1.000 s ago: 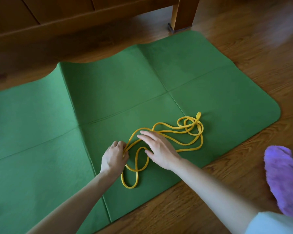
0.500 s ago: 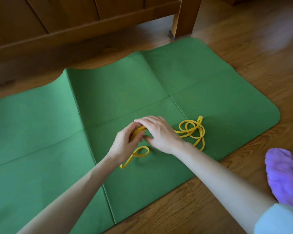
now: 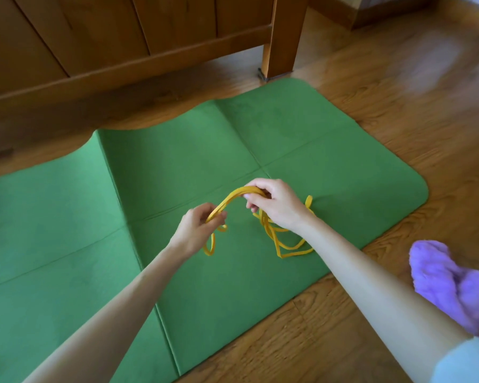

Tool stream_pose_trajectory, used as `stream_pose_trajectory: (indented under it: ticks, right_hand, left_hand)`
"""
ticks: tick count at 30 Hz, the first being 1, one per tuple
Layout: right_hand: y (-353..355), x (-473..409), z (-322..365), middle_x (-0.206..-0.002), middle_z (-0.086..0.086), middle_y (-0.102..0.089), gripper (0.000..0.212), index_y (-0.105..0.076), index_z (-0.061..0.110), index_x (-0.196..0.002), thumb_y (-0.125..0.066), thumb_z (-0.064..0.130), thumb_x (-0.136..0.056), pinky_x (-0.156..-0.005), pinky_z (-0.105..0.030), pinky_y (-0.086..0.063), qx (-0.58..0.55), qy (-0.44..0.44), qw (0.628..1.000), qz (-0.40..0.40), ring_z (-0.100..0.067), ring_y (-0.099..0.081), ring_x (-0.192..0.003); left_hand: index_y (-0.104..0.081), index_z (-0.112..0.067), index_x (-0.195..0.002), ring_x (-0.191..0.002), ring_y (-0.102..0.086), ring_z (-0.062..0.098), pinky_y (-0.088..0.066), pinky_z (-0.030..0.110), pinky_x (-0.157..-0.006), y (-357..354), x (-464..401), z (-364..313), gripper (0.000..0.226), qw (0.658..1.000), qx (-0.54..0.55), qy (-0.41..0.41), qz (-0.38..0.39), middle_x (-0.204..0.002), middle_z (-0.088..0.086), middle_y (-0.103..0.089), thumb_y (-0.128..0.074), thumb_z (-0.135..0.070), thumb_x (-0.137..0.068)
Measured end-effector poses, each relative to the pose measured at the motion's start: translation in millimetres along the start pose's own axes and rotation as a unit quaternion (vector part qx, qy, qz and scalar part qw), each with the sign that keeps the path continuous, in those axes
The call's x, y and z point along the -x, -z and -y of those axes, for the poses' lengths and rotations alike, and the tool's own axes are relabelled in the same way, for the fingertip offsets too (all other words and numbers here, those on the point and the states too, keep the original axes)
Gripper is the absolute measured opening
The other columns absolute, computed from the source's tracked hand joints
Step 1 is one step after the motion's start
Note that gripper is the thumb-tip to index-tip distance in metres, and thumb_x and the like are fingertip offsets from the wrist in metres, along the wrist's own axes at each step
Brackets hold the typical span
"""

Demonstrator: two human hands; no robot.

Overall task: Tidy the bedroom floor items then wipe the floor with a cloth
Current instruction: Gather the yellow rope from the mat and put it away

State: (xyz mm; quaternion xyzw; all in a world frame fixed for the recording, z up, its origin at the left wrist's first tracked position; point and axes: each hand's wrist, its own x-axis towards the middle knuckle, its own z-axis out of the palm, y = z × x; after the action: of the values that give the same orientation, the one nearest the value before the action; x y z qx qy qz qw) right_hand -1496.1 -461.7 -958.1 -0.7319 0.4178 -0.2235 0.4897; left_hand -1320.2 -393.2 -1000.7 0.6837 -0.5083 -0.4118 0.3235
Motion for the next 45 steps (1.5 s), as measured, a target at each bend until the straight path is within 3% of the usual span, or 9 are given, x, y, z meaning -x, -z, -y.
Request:
stream_pose_trajectory:
  ticks: [4, 8, 17, 20, 23, 30, 37, 41, 45]
  right_hand:
    - [14, 7, 11, -0.069, 0.002, -0.061, 0.022, -0.062, 0.016, -0.081, -0.051, 0.003, -0.093, -0.065, -0.016, -0.047, -0.108, -0.012, 0.994, -0.02, -0.004, -0.056, -0.059]
    - [26, 10, 18, -0.069, 0.002, -0.063, 0.019, -0.06, 0.019, -0.093, -0.053, 0.001, -0.091, -0.067, -0.022, -0.048, -0.153, -0.039, 0.987, -0.018, -0.01, -0.056, -0.059]
    - [46, 16, 28, -0.079, 0.008, -0.066, 0.015, -0.068, 0.015, -0.1, -0.067, 0.02, -0.086, -0.072, -0.024, -0.05, 0.053, 0.058, 0.996, -0.035, -0.008, -0.061, -0.074]
    - [51, 18, 29, -0.065, 0.007, -0.058, 0.011, -0.068, 0.007, -0.093, -0.06, 0.014, -0.09, -0.065, -0.021, -0.046, -0.004, 0.049, 0.998, -0.038, -0.005, -0.053, -0.062]
    - [51, 22, 32, -0.066, 0.002, -0.057, 0.009, -0.064, 0.007, -0.093, -0.056, 0.009, -0.092, -0.064, -0.02, -0.048, -0.061, 0.037, 0.997, -0.041, -0.004, -0.053, -0.06]
    - [50, 21, 54, -0.059, 0.01, -0.054, 0.009, -0.063, 0.01, -0.087, -0.056, 0.011, -0.092, -0.062, -0.023, -0.045, -0.069, 0.055, 0.996, -0.025, -0.005, -0.048, -0.057]
    - [48, 18, 65, -0.06, 0.009, -0.054, 0.014, -0.06, 0.015, -0.08, -0.056, 0.011, -0.092, -0.059, -0.02, -0.046, -0.108, 0.063, 0.992, -0.032, -0.002, -0.049, -0.056]
    - [48, 12, 48, -0.073, 0.003, -0.062, 0.01, -0.065, 0.009, -0.093, -0.056, 0.012, -0.093, -0.07, -0.022, -0.052, -0.112, 0.035, 0.991, -0.059, -0.006, -0.058, -0.07]
    - [46, 9, 14, -0.119, -0.01, -0.062, 0.032, -0.055, 0.011, -0.125, -0.051, 0.022, -0.096, -0.101, -0.032, -0.043, -0.081, -0.026, 0.994, -0.07, -0.018, -0.057, -0.111]
  left_hand:
    - [-0.064, -0.008, -0.083, -0.068, -0.059, 0.006, -0.044, 0.015, -0.068, -3, 2, -20, 0.018, 0.994, 0.109, -0.01, 0.001, -0.073, -0.001, -0.068, -0.057, -0.022, -0.092]
    - [-0.053, -0.007, -0.071, -0.055, -0.057, 0.01, -0.051, 0.023, -0.065, -7, 0, -45, 0.029, 0.977, 0.212, -0.035, 0.008, -0.052, -0.009, -0.052, -0.046, -0.023, -0.096]
    - [-0.047, -0.012, -0.073, -0.048, -0.038, 0.005, -0.041, 0.019, -0.054, -24, -2, -83, 0.025, 0.97, 0.201, -0.121, 0.057, -0.056, -0.005, -0.039, -0.043, -0.016, -0.097]
    - [-0.054, -0.011, -0.091, -0.065, -0.059, 0.01, -0.049, 0.019, -0.061, -25, -3, -84, 0.011, 0.964, 0.223, -0.124, 0.075, -0.074, 0.005, -0.058, -0.051, -0.022, -0.093]
    - [-0.057, -0.012, -0.108, -0.092, -0.065, 0.017, -0.054, 0.027, -0.079, -26, -7, -80, 0.027, 0.955, 0.238, -0.133, 0.119, -0.096, 0.006, -0.067, -0.064, -0.019, -0.083]
    - [-0.056, -0.009, -0.081, -0.065, -0.061, -0.003, -0.048, 0.014, -0.064, -45, -9, -94, 0.026, 0.955, 0.22, -0.143, 0.14, -0.065, -0.017, -0.066, -0.057, 0.017, -0.08]
    - [-0.067, -0.014, -0.073, -0.066, -0.064, 0.003, -0.052, 0.016, -0.066, -56, -10, -102, 0.02, 0.944, 0.255, -0.121, 0.168, -0.066, -0.008, -0.069, -0.065, 0.006, -0.075]
    - [-0.061, 0.004, -0.095, -0.079, -0.064, 0.014, -0.053, 0.026, -0.077, -64, -17, -85, 0.013, 0.962, 0.215, -0.078, 0.151, -0.086, 0.007, -0.069, -0.054, -0.006, -0.092]
    - [-0.053, 0.001, -0.095, -0.081, -0.067, 0.017, -0.053, 0.028, -0.079, -68, -15, -68, 0.018, 0.966, 0.232, -0.032, 0.112, -0.082, 0.005, -0.069, -0.04, -0.01, -0.099]
